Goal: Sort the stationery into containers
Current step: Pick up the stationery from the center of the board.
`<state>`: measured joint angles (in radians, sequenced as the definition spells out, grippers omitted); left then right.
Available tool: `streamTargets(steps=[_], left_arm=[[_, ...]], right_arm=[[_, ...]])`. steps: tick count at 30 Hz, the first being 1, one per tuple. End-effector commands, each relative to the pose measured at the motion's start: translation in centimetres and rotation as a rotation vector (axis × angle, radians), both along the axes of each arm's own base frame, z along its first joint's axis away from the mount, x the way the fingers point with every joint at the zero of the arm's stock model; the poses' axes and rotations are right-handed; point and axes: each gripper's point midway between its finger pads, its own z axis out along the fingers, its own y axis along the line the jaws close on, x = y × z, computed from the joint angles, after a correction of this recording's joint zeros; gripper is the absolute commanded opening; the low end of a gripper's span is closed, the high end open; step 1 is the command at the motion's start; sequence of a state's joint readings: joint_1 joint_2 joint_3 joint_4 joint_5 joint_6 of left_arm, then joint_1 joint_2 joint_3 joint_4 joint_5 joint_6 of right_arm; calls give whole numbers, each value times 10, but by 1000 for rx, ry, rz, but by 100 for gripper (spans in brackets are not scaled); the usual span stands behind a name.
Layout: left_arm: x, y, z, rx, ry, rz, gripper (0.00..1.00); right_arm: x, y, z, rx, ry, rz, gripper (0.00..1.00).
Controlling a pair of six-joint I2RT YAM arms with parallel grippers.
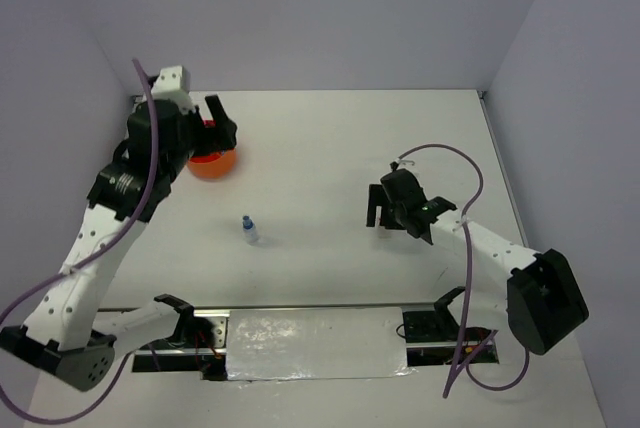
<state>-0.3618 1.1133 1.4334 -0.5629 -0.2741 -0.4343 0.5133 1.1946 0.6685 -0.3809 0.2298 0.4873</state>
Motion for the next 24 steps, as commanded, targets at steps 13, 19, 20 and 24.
streamTargets(steps=[13, 19, 20, 24], left_arm=[[-60, -7, -89, -20, 136, -139, 99], [-59, -17, -99, -63, 144, -167, 99], [-58, -17, -100, -68, 147, -167, 99], [-59, -30, -105, -146, 145, -197, 99]], right_arm=[[4, 8, -41, -72, 143, 77, 53], [-2, 11, -53, -69, 194, 91, 51], [-2, 11, -53, -67, 192, 92, 47], [-3, 24, -43, -31, 148, 155, 7]])
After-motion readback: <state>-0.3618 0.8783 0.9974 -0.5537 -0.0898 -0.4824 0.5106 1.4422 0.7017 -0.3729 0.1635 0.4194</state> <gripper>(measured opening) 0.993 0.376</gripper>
